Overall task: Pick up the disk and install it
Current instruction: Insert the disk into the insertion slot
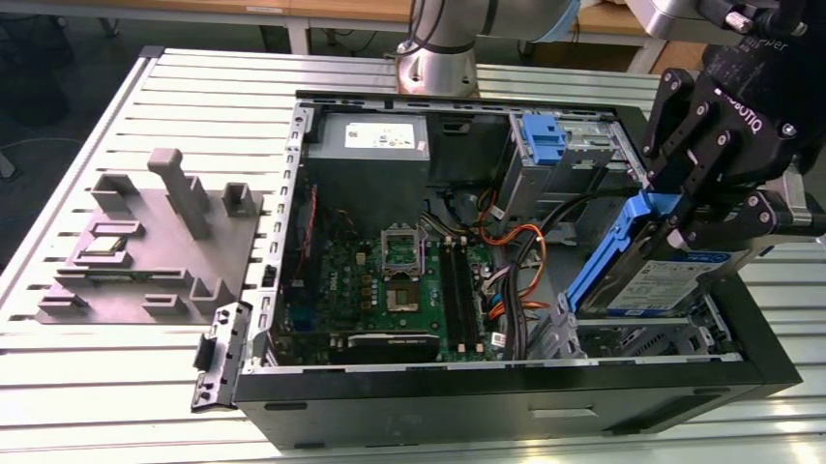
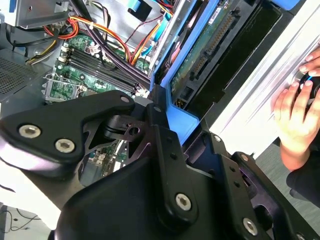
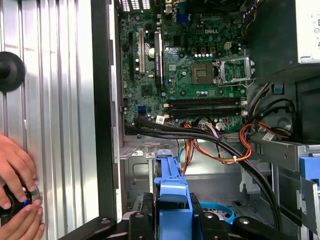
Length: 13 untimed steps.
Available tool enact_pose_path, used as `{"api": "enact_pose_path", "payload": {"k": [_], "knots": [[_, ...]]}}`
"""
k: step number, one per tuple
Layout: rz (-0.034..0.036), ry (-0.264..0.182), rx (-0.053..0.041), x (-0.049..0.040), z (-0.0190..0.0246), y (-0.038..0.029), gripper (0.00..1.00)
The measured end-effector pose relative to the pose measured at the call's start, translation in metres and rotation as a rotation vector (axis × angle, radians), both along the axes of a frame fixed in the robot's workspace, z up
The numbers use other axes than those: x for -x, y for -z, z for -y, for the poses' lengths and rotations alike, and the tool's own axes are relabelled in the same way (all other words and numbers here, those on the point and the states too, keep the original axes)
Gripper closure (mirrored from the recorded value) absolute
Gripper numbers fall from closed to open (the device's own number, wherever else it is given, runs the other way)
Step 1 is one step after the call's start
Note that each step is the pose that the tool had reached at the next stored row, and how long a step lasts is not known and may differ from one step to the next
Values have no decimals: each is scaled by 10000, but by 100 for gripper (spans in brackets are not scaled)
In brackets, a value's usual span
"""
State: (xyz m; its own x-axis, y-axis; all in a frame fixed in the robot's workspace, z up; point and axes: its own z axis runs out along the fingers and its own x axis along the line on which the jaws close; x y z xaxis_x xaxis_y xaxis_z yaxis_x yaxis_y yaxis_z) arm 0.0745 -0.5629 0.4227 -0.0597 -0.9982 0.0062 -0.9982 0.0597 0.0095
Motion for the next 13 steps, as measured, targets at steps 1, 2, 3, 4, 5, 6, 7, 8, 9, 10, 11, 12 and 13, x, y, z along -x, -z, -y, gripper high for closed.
{"api": "enact_pose_path", "payload": {"k": [1,2,3,4,5,6,7,8,9,10,11,12,13], "knots": [[0,0,1,0,0,0,64],[0,0,1,0,0,0,64],[0,0,1,0,0,0,64],[0,0,2,0,0,0,64],[0,0,3,0,0,0,64],[0,0,5,0,0,-1,63],[0,0,5,0,0,-1,63],[0,-1,6,-1,0,-1,56],[1,-1,5,0,-1,0,56],[6,0,2,0,0,9,56],[16,-1,3,-1,0,27,56],[18,-1,4,-1,0,45,56],[18,-1,3,0,0,63,56]]}}
